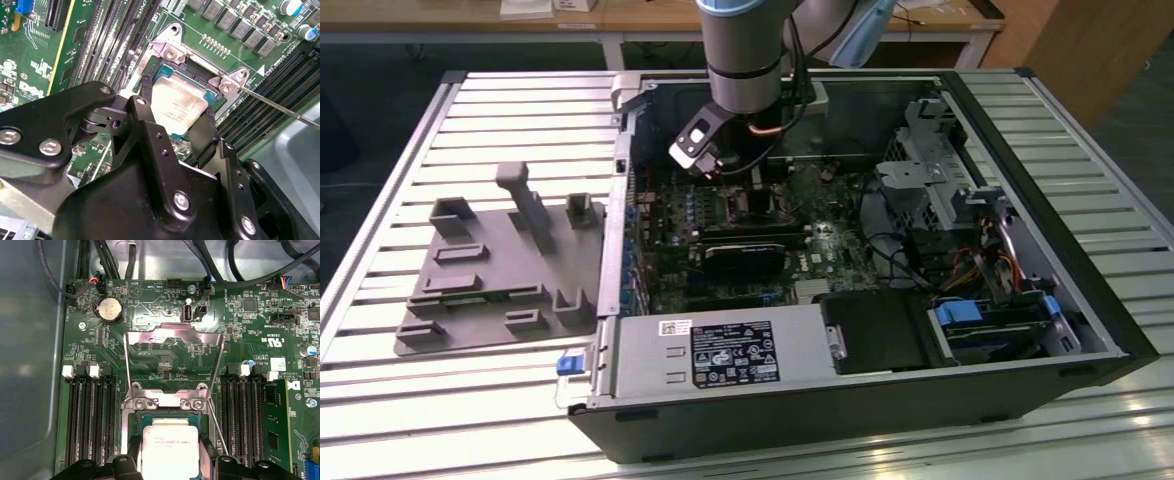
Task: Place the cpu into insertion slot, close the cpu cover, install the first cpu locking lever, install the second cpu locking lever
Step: 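Place the cpu into insertion slot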
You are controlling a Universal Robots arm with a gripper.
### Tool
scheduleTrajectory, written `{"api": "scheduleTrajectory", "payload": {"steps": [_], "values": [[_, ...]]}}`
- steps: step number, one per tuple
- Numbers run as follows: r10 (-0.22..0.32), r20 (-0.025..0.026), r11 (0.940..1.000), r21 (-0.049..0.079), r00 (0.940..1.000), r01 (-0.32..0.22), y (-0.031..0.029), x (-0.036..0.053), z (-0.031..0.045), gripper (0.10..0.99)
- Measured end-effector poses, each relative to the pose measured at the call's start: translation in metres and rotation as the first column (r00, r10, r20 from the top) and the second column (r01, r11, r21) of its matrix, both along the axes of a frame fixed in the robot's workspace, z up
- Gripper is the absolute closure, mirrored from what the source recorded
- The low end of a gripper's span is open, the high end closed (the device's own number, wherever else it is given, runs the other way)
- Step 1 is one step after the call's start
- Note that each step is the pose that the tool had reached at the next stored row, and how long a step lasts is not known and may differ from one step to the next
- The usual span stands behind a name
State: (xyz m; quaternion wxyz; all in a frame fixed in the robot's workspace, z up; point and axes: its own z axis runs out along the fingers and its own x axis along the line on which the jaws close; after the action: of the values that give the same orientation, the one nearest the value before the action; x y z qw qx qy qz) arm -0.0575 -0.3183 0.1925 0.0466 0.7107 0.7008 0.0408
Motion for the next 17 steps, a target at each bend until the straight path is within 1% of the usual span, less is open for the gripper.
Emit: {"api": "scheduleTrajectory", "payload": {"steps": [10,13,14,17], "values": [[0.0,-0.0001,1.0,0.0,1.0,0.0,0.0,0.0,-0.0009,0.549],[0.0,0.0001,1.0,0.0,1.0,0.0,0.0,0.0,-0.0011,0.537],[0.0,0.0001,1.0,0.0,1.0,0.0,0.0,0.0,-0.0011,0.475],[0.0,-0.0001,1.0,0.0,1.0,0.0,0.0,0.0,-0.001,0.475]]}}
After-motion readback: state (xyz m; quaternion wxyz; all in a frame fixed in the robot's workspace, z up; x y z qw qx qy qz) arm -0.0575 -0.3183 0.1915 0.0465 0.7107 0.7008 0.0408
